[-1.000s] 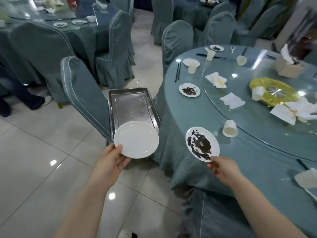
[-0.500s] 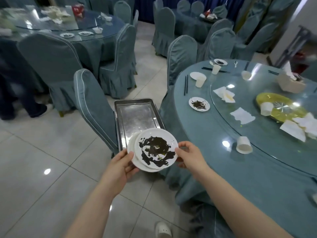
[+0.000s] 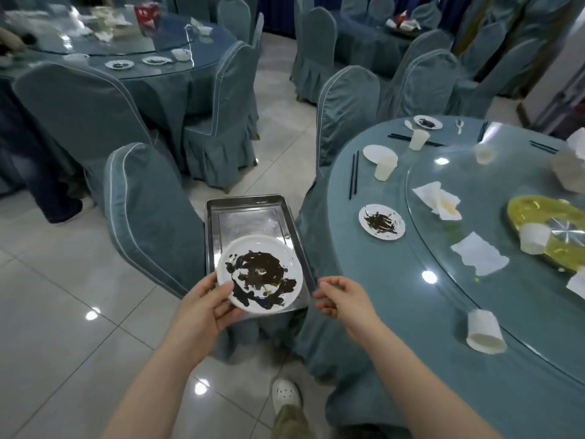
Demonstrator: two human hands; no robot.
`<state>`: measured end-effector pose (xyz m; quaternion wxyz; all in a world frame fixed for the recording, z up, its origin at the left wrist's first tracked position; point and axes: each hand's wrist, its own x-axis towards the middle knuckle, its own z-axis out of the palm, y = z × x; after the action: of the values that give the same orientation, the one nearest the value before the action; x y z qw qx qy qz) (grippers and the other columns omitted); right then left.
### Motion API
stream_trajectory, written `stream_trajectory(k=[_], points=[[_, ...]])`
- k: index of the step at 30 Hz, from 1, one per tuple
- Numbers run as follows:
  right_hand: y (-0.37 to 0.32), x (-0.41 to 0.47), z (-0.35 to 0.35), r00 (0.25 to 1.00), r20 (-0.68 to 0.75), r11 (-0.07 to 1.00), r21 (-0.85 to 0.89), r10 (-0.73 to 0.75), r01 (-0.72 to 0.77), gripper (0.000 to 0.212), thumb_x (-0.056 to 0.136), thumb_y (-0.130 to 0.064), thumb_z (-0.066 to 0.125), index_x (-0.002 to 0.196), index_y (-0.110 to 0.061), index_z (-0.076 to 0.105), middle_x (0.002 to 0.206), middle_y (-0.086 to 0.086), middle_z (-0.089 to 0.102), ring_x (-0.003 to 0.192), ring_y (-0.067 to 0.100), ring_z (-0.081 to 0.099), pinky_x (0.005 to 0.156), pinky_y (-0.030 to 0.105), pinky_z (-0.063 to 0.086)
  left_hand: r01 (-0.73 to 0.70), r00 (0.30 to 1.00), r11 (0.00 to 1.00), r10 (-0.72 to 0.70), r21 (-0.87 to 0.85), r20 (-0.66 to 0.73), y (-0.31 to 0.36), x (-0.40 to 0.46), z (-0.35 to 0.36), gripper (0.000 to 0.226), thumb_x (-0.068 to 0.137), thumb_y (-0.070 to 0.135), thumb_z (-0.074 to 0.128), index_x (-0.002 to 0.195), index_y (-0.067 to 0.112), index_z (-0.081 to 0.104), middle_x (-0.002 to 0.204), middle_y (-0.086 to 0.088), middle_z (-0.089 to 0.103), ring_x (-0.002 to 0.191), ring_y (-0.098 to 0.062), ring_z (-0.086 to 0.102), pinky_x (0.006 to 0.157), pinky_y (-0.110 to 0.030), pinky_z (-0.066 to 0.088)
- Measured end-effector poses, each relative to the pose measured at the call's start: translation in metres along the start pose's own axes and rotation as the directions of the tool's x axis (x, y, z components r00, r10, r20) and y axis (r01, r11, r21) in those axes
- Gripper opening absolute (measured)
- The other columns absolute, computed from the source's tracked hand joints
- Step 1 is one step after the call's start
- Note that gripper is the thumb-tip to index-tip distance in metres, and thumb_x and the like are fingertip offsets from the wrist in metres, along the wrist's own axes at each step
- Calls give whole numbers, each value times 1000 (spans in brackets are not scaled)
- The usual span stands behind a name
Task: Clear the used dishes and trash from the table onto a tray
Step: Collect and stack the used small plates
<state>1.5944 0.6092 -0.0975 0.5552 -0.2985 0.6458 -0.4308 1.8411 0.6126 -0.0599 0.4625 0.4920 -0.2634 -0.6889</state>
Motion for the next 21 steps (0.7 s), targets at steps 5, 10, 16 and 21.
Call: stream_trajectory(k=[5, 10, 16, 21], points=[[-6, 86, -60, 989, -110, 996, 23, 93, -91, 3, 93, -11, 58, 92, -9, 58, 77, 10, 66, 55, 13, 57, 54, 21, 45, 26, 995, 1000, -28, -16, -94, 18, 75, 39, 33, 91, 10, 58, 124, 12, 56, 105, -11, 72, 92, -24, 71, 69, -29, 60], [-19, 164, -120, 936, -291, 980, 94, 198, -178, 10, 93, -14, 59, 88, -7, 55, 71, 10, 59, 51, 13, 53, 45, 19, 43, 52, 989, 999, -52, -1, -137, 33, 128, 69, 25, 90, 11, 59, 115, 16, 57, 99, -7, 74, 88, -20, 72, 60, -24, 57], [-31, 226, -152, 851, -369, 915, 297, 373, -272, 30, 95, -27, 56, 106, 1, 51, 93, 22, 65, 66, 29, 62, 60, 30, 54, 40, 990, 998, -32, 55, -140, 49, 160, 75, 27, 93, 12, 56, 119, 12, 57, 103, -7, 73, 91, -20, 71, 62, -24, 57], [-35, 246, -142, 840, -343, 890, 338, 420, -307, 14, 95, -8, 50, 104, 2, 51, 92, 22, 66, 58, 26, 64, 39, 20, 50, 40, 988, 998, -32, 50, -152, 59, 171, 64, 25, 93, 12, 56, 117, 12, 58, 103, -8, 73, 90, -19, 71, 62, -23, 57]])
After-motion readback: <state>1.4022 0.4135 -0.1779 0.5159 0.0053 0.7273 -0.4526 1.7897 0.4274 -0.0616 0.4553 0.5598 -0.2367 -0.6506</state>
